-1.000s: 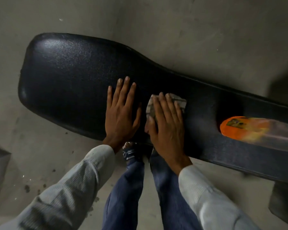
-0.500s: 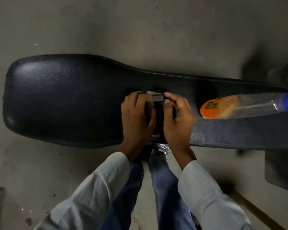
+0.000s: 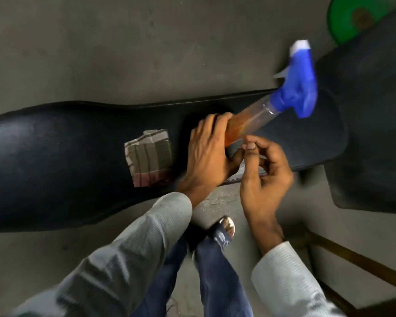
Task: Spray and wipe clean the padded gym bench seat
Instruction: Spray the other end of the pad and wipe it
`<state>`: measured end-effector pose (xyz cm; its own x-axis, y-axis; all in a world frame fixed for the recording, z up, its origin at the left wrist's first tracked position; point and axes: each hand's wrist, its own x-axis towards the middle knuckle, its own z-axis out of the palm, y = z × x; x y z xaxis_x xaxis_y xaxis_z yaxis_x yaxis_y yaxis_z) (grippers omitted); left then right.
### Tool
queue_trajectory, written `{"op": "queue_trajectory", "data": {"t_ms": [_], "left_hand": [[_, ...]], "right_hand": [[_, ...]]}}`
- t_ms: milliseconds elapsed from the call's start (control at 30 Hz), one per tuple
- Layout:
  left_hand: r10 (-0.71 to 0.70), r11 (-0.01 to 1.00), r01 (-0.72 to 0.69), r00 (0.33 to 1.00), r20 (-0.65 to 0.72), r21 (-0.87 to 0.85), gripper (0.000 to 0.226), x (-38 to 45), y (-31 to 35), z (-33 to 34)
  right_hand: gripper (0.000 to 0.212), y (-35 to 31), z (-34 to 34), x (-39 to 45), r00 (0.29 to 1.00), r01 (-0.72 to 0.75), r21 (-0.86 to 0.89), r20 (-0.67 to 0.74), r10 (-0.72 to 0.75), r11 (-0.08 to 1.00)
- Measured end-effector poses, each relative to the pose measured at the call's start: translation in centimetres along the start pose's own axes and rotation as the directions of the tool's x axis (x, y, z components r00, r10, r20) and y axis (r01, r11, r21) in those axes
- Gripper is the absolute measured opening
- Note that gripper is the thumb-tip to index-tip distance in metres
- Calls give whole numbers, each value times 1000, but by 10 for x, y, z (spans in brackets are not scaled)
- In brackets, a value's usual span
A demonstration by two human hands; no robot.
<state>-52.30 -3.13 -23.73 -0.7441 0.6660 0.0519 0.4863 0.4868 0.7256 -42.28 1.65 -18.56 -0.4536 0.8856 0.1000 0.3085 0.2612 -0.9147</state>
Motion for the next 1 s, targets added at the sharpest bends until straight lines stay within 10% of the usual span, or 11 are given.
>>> {"op": "queue_trajectory", "data": {"t_ms": [233, 433, 1000], "left_hand": [[-114, 993, 112, 991, -70, -30, 27, 6, 11, 19], [-17, 990, 9, 998, -58, -138, 39, -45, 38, 20], [-156, 982, 176, 962, 225, -70, 25, -195, 20, 75]], "right_hand": [[14, -1, -23, 14, 997, 52, 46, -51, -50, 998], [73, -25, -53, 19, 987, 158, -7, -38, -158, 987], [26, 54, -42, -6, 943, -170, -186, 255, 215, 968]]}}
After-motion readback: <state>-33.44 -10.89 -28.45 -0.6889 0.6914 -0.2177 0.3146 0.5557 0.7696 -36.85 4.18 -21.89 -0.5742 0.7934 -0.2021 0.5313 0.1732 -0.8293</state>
